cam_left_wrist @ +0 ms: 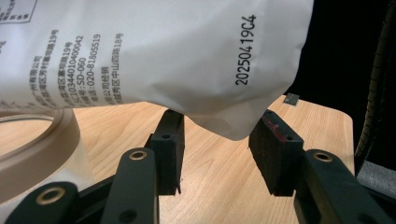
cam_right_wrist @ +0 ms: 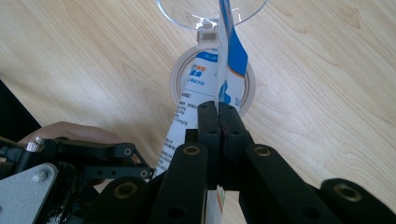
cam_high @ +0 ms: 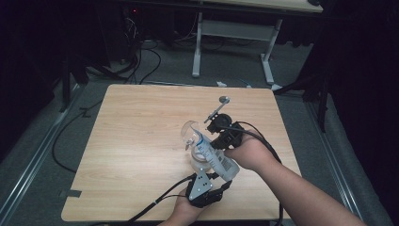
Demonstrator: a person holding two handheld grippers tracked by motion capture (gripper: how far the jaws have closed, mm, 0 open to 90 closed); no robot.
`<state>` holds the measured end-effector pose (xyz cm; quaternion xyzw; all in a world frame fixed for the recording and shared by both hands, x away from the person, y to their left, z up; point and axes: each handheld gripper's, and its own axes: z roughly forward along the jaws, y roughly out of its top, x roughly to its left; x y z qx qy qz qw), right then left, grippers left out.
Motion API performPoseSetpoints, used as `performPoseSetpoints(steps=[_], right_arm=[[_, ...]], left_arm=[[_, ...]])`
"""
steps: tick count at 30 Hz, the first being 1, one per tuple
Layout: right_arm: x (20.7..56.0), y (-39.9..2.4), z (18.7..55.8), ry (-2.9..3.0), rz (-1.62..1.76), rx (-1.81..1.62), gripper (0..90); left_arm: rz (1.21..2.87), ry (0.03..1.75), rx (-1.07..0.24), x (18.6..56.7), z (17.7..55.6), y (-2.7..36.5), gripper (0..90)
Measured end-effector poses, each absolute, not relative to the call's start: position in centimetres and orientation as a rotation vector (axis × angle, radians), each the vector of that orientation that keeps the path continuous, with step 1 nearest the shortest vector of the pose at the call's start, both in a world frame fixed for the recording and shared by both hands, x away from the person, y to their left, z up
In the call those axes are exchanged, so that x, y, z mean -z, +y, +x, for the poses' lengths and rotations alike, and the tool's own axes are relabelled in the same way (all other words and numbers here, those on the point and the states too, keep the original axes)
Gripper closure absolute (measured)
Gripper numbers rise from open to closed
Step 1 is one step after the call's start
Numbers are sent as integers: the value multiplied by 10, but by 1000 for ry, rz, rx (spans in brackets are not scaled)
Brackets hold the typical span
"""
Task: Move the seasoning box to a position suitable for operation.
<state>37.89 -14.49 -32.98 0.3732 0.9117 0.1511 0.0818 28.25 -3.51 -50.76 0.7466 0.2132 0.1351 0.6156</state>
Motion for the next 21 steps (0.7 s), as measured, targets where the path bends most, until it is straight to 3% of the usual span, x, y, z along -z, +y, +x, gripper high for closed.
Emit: performPoseSetpoints(steps=[21], right_arm=[[333, -146, 378, 2737, 1130, -439, 894]], left_arm=[[1732, 500, -302, 513, 282, -34, 564]])
